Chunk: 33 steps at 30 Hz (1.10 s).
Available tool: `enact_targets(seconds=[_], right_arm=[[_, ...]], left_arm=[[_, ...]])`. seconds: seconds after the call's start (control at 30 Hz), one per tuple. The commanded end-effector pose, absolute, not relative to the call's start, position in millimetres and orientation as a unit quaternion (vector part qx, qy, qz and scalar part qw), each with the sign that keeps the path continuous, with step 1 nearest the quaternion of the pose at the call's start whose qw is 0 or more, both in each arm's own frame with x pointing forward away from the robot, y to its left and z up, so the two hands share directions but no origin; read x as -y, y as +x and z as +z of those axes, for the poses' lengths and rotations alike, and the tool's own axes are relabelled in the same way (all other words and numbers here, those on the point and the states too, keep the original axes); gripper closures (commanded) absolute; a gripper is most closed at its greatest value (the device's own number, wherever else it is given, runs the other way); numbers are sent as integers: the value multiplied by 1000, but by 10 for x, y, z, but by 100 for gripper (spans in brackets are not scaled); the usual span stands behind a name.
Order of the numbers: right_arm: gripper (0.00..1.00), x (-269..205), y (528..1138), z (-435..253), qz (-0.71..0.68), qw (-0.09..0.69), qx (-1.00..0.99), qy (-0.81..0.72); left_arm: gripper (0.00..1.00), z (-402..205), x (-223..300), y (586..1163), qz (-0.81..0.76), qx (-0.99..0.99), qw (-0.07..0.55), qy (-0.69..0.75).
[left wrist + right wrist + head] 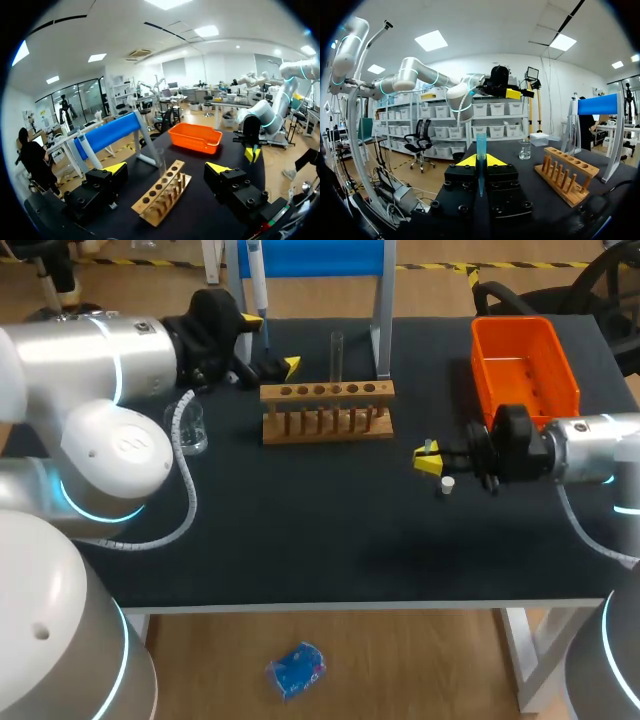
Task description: Invert the test tube, pick up the pipette, mount the tip to pipette, aspirate from beaker and dispense into the tube, eject the tip, return the pipette, and cap with the stopper.
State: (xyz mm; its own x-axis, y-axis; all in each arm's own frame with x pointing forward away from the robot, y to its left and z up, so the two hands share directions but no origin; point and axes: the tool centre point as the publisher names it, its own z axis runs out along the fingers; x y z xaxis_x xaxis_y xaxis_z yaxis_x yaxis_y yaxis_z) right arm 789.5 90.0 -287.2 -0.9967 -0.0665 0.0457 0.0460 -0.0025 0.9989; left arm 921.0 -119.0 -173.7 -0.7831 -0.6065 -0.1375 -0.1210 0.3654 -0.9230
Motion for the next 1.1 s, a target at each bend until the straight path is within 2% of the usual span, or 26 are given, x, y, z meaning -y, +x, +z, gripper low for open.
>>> enact_targets(seconds=[0.03,0.33,0.63,0.77,1.0,1.1], right_arm=[[100,-894,7890,-2868,-707,40,706,8],[100,-894,7890,-2868,-707,40,706,8],[100,-894,7890,-2868,-707,40,706,8],[100,-894,7890,-2868,-707,40,706,8],[100,-894,7890,-2868,-707,40,706,8],[100,-894,7890,-2868,-707,40,706,8]], left_arm=[[0,-1745,1209,9221,-513,-792,236,-231],[0,-1745,1209,9221,-513,-792,236,-231],[0,-1849,1001,9907,-488,-739,283,-368],[0,-1878,968,10211,-499,-715,298,-389],[0,-1957,903,10716,-476,-672,359,-439],[0,-1957,903,10716,-476,-672,359,-439]])
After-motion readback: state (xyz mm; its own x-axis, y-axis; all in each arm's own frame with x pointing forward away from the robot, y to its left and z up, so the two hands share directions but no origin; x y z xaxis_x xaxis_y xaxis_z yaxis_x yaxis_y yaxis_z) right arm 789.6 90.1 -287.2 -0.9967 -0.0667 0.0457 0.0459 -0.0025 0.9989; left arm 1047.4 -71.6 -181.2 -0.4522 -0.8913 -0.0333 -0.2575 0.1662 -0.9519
